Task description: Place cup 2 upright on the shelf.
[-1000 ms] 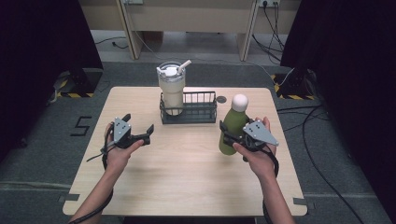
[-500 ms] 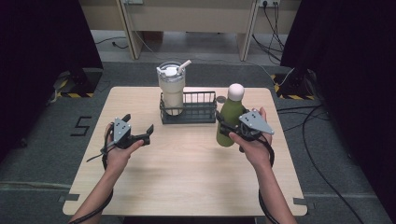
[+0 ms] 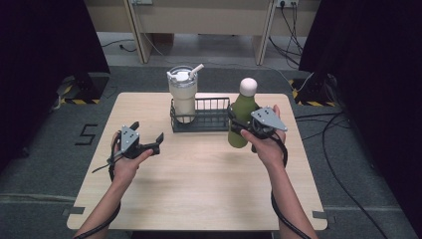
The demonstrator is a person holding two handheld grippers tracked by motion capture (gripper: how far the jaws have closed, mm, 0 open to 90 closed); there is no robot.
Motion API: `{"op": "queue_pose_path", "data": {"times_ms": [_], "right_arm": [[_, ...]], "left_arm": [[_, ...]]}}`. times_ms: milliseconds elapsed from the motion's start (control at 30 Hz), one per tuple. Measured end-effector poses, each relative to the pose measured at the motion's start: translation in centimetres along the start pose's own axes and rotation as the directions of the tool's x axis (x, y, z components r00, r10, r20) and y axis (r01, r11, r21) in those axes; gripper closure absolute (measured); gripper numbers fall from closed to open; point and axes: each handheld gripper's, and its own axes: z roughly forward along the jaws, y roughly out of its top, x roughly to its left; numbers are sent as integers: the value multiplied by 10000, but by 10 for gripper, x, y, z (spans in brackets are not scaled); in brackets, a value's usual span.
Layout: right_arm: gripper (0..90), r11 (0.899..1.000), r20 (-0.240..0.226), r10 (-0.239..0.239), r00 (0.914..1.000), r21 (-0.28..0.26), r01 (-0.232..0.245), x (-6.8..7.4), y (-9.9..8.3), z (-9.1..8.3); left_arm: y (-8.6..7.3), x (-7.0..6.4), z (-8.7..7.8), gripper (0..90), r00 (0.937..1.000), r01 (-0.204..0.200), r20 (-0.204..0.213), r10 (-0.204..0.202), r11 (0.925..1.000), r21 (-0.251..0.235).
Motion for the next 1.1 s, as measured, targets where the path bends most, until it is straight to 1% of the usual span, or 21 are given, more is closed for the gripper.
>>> {"op": "queue_pose_path", "data": {"times_ms": [200, 467, 633, 767, 900, 1100], "right_arm": [[232, 9999, 55, 130, 9999, -18, -130, -1, 5, 11], [232, 10000, 26, 82, 10000, -52, -82, 1, 13, 26], [232, 9999, 99, 59, 9999, -85, -59, 0, 18, 33], [232, 9999, 129, 128, 9998, -107, -126, 0, 23, 40], [232, 9998, 133, 83, 9999, -156, -81, 0, 28, 48], [232, 9998, 201, 157, 9997, -108, -154, -1, 33, 60]], "left_arm": [[0, 0, 0, 0, 10000, 37, 10, -37, 10000, 4], [1, 0, -1, 0, 10000, 21, 16, -21, 10000, -28], [1, 1, 0, 0, 10000, 69, 1, -69, 10000, -38], [1, 1, -1, 0, 10000, 69, 0, -69, 10000, -29], [1, 1, -1, 0, 10000, 92, -11, -92, 10000, -27], [1, 2, -1, 0, 9999, 108, -28, -108, 9999, -42]]}}
